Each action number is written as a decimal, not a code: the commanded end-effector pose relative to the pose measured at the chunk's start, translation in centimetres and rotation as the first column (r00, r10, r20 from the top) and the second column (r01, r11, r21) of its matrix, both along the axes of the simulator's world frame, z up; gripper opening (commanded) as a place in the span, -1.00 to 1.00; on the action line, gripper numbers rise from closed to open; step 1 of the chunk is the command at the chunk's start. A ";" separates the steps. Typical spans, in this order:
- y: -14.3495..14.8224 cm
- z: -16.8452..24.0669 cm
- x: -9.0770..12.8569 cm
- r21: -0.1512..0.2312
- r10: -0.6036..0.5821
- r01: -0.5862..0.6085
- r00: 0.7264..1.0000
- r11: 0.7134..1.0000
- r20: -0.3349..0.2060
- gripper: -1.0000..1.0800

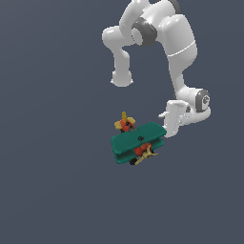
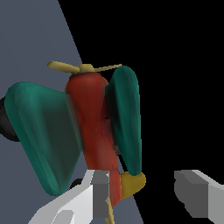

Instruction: Pick up the object and move it to a goal position.

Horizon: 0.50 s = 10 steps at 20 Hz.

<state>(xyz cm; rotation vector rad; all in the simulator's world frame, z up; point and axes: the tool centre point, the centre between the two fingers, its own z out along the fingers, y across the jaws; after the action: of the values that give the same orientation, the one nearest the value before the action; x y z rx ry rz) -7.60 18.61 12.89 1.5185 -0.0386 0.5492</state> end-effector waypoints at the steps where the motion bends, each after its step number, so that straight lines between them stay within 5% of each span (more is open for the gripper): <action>1: -0.2 0.0 0.1 0.000 0.000 0.000 1.000 1.000 0.000 0.23; 10: -3.0 0.2 0.8 -0.001 -0.001 0.001 1.000 1.000 -0.001 0.23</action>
<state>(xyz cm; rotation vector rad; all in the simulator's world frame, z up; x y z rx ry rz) -6.83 15.96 13.11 1.5172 -0.0394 0.5470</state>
